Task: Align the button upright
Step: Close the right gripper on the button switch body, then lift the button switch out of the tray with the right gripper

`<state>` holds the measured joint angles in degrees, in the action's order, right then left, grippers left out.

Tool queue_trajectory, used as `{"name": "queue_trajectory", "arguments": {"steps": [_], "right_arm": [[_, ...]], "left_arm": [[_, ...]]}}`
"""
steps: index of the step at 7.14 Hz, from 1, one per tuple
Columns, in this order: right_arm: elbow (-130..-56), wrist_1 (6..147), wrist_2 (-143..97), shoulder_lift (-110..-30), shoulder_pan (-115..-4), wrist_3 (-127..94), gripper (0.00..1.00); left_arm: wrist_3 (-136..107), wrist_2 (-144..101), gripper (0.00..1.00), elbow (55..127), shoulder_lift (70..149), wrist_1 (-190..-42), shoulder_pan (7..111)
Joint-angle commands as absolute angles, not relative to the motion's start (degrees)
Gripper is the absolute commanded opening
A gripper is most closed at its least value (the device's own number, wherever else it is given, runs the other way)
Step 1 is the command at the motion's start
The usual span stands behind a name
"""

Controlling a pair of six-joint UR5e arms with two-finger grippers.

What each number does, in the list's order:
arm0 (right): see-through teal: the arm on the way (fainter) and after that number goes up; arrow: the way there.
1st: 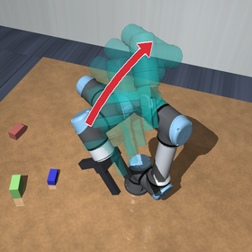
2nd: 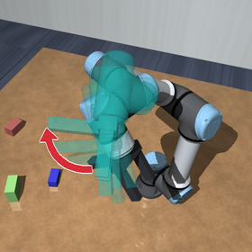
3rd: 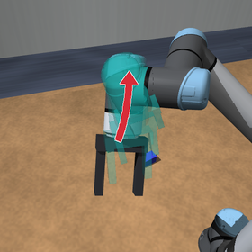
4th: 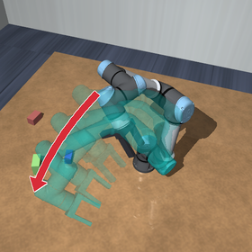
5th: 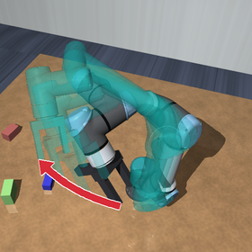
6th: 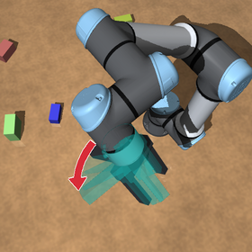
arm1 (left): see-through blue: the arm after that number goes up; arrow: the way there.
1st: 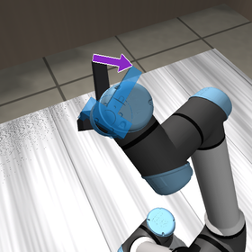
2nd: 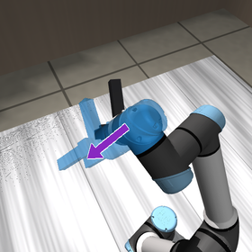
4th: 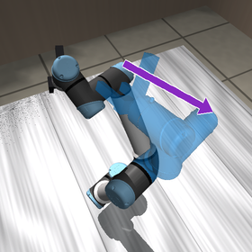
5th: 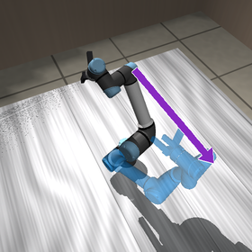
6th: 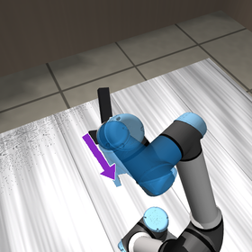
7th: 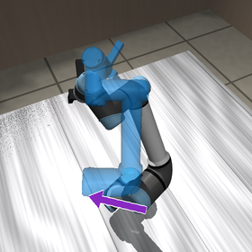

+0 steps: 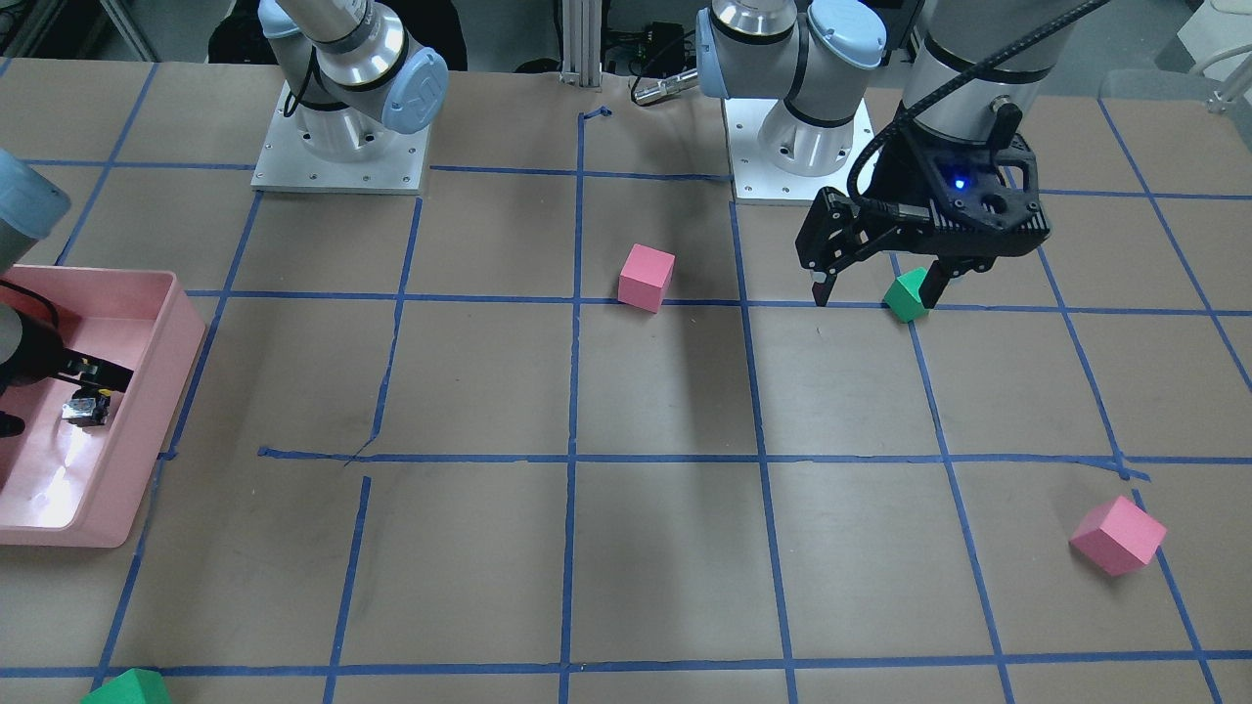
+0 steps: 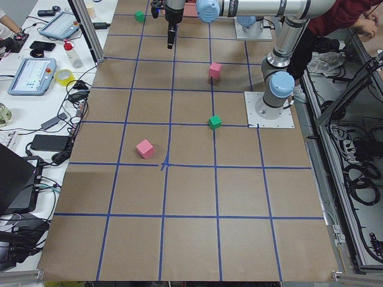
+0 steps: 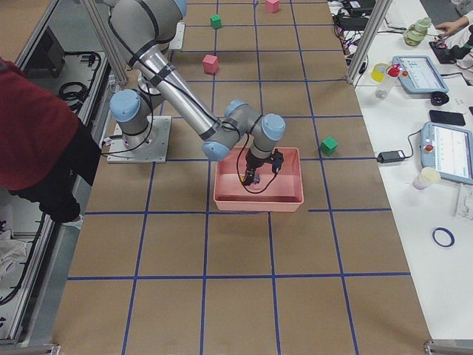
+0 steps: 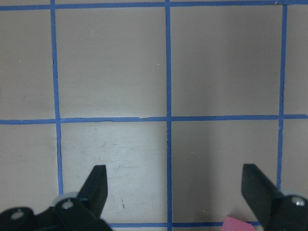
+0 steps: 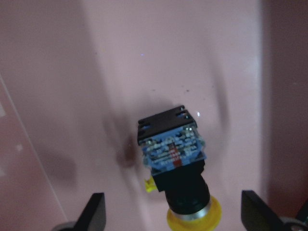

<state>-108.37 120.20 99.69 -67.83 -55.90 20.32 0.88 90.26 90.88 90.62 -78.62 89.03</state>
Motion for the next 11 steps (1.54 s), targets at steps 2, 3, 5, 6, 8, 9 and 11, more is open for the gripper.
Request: {"name": "queue_trajectory", "arguments": {"steps": [2, 3, 5, 6, 8, 9, 11], "right_arm": [[-108.7, 121.1, 99.5, -65.2, -55.9, 19.7, 0.34], [-108.7, 120.7, 99.7, -65.3, -55.9, 19.5, 0.0], [-108.5, 120.2, 99.7, -65.9, -55.9, 19.8, 0.0], [-107.4, 117.1, 99.7, -67.0, -55.9, 19.7, 0.0], [-104.0, 110.6, 99.8, -71.1, -55.9, 19.6, 0.0], [-100.6, 106.0, 99.8, -72.1, -55.9, 19.6, 0.0], [-92.8, 97.5, 99.6, -72.7, -56.5, 19.5, 0.0]], "left_arm": [[0.9, 90.3, 1.0, 90.9, 90.6, -78.6, 89.0], [0.9, 90.3, 1.0, 90.9, 90.6, -78.7, 89.0], [0.9, 90.3, 1.0, 91.0, 90.6, -78.7, 89.0], [0.9, 90.3, 1.0, 90.9, 90.6, -78.7, 89.0], [0.9, 90.3, 1.0, 90.9, 90.6, -78.7, 89.0], [0.9, 90.4, 1.0, 91.0, 90.6, -78.7, 89.0], [0.9, 90.4, 1.0, 90.9, 90.6, -78.7, 89.0]]}}
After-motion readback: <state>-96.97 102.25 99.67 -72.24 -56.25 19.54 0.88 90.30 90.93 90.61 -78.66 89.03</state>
